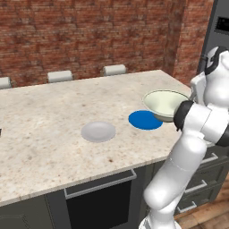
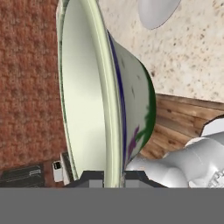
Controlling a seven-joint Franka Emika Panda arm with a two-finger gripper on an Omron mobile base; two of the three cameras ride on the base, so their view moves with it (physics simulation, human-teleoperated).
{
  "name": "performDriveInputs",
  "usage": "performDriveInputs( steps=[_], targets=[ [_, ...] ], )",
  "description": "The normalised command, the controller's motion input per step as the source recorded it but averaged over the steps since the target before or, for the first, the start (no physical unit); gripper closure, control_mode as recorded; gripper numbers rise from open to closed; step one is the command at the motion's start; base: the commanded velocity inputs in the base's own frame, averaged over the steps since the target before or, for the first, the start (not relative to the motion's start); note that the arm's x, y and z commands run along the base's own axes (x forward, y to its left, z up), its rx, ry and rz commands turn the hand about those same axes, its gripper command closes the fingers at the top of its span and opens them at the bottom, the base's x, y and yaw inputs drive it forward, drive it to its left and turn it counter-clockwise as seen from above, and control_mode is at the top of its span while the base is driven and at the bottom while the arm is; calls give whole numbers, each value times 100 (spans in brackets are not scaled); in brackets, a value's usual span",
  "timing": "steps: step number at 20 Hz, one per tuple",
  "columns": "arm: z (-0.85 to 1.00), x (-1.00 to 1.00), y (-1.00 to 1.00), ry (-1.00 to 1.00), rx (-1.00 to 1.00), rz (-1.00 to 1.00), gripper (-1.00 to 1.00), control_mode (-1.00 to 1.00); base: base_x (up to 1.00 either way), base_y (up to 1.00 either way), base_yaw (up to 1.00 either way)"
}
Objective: Move the bowls from the cabinet to the plates on the dining table.
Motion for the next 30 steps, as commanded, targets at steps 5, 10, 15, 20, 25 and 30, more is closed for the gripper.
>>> performDriveInputs(
  steps=[5,10,15,20,25,30],
  targets=[
    [-1,23,-9,-3,8,0,100,-100,0,0,0],
    [-1,31,0,1,0,0,100,-100,0,0,0],
    [-5,30,0,6,0,0,100,-100,0,0,0],
    [-12,22,-2,5,0,0,100,-100,0,0,0],
    [-12,16,0,2,0,0,100,-100,0,0,0],
    [-11,6,0,-1,0,0,100,-100,0,0,0]
  ],
)
